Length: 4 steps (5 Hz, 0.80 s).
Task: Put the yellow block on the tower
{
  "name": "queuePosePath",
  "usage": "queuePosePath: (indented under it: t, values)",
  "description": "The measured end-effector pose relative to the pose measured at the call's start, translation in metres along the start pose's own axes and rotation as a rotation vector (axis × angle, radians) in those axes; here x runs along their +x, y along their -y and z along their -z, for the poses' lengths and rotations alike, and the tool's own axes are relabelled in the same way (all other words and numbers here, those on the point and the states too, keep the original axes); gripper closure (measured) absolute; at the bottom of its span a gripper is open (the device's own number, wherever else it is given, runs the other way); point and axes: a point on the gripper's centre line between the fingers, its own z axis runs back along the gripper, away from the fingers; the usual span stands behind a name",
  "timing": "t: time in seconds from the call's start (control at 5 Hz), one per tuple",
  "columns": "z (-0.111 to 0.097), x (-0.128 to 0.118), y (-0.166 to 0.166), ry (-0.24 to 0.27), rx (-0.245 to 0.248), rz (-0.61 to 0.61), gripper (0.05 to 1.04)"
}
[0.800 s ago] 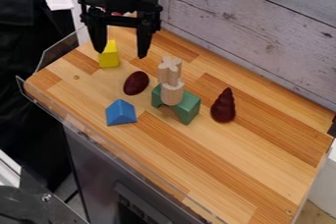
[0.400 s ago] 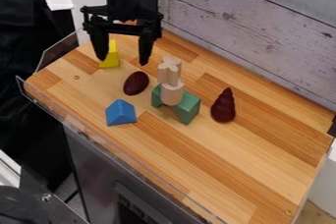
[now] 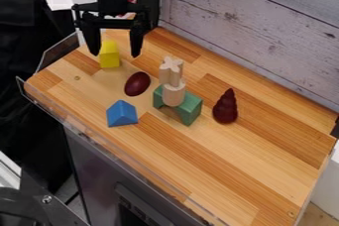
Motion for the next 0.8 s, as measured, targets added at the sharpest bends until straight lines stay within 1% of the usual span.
queuePosePath:
  t: [0.4,0.6,0.8]
  values:
    - [0.017,0.02,-0.008,-0.07,-0.009,-0.027,0.085]
    - [0.022,0.028,-0.009,-0.081,-0.032,-0.041,0.088]
    - [0.036,0.034,-0.013,-0.095,-0.051,-0.062,0.14]
